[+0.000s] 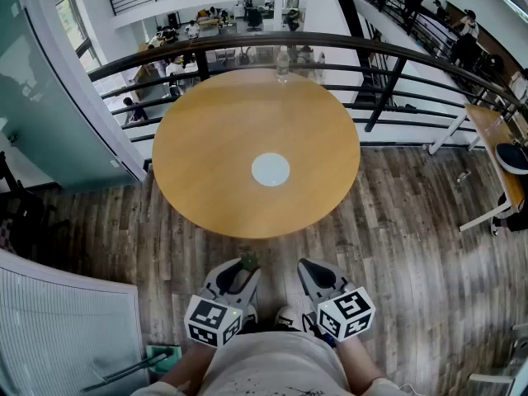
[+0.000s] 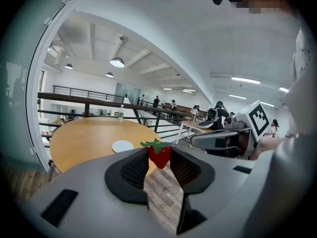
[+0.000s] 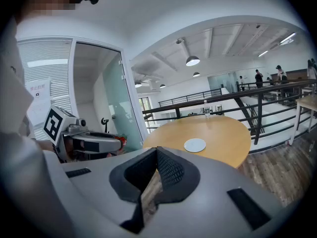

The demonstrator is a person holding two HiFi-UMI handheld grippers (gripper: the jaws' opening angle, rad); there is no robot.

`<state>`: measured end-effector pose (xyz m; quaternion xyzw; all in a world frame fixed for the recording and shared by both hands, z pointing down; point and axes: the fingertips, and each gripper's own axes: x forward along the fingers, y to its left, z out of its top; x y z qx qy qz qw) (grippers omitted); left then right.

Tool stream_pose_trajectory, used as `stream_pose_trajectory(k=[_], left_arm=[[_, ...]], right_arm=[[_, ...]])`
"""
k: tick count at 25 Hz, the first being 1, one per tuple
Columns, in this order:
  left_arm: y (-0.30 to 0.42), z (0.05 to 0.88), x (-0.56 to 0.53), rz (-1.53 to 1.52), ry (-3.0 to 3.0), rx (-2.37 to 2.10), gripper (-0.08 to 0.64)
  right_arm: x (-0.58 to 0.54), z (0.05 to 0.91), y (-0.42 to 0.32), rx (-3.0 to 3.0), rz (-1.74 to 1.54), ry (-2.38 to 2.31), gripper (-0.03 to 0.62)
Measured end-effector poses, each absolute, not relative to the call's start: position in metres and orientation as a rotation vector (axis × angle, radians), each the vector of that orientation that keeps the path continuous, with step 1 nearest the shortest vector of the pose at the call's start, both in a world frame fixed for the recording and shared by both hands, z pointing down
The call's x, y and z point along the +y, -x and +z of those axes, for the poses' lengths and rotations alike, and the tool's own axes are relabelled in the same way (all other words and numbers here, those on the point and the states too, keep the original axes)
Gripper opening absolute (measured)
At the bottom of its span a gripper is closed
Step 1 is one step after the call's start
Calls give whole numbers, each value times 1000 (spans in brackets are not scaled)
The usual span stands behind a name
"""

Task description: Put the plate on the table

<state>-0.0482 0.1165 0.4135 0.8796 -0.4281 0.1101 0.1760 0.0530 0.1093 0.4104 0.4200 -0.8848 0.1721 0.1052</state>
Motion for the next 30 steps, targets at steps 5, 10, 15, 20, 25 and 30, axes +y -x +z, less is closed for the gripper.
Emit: stream_pose_trajectory(k=[5,10,15,20,25,30], left_arm=[[48,416,120,318,-2490,-1210,149],[47,415,123,325,-2494,-1204,149],[48,413,126,331,-2495,-1194,149],[49,415,128,334,-2500,-1174,149],[59,414,127,332,-2519,-1155,149],[82,411,130,313,-2535,-1143,149]], right_arm=[[111,415,-54,-2605,518,-1236,20],[114,414,-57,-2600,523,-1248,20],[113,411,-61,-2607,529,-1296,20],[113,412,-62,-2589,544,-1318,20],[114,413,-59,-2563,528,-1339,20],[114,407,-42,-2552,517,-1369,20]])
